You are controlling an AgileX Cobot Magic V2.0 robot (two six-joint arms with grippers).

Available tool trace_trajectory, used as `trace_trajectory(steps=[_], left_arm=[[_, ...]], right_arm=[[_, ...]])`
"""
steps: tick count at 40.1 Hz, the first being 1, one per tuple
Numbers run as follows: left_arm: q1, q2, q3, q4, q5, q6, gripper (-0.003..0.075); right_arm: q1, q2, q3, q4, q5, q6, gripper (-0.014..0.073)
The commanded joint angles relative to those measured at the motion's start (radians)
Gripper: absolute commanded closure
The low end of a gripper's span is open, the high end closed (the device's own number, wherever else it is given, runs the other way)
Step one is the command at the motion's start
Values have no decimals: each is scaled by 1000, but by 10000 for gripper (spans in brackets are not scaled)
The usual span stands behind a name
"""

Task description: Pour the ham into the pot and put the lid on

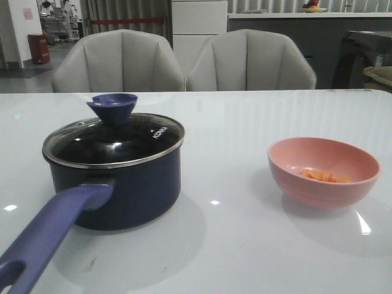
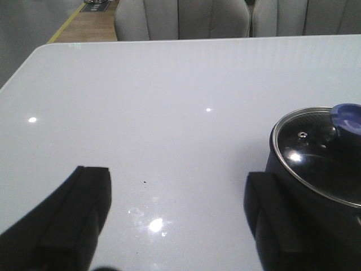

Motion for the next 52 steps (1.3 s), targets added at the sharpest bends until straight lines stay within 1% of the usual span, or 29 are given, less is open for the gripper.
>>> trace_trajectory(steps=[1, 5, 14, 26, 34, 37, 40, 42, 45, 48, 52], left_arm=[[1, 16, -19, -13, -85, -9, 180], [1, 27, -32, -23, -67, -9, 179], [1, 173, -202, -35, 146, -9, 177], [1, 491, -456, -58, 359, -9, 178], [-14, 686, -610, -166, 437, 0, 178], [-68, 748, -657, -190, 456, 0, 178], [-155, 808, -698, -192, 454, -7, 178], [-212, 846, -720, -189, 438, -22, 178], [-288, 905, -759, -155, 417, -81, 178], [-337, 974, -801, -121, 417, -139, 178], [-385, 1063, -875, -115, 434, -169, 178]], right_arm=[[-7, -20, 11, -11, -80, 0, 431], [-7, -20, 11, -11, -80, 0, 431], [-7, -20, 11, -11, -80, 0, 431], [-7, -20, 11, -11, -80, 0, 431], [-7, -20, 11, -11, -80, 0, 431], [-7, -20, 11, -11, -80, 0, 431], [-7, -20, 11, -11, -80, 0, 431], [-7, -20, 11, -11, -80, 0, 431], [-7, -20, 11, -11, -80, 0, 431], [-7, -20, 11, -11, -80, 0, 431], [-7, -20, 11, -11, -80, 0, 431]])
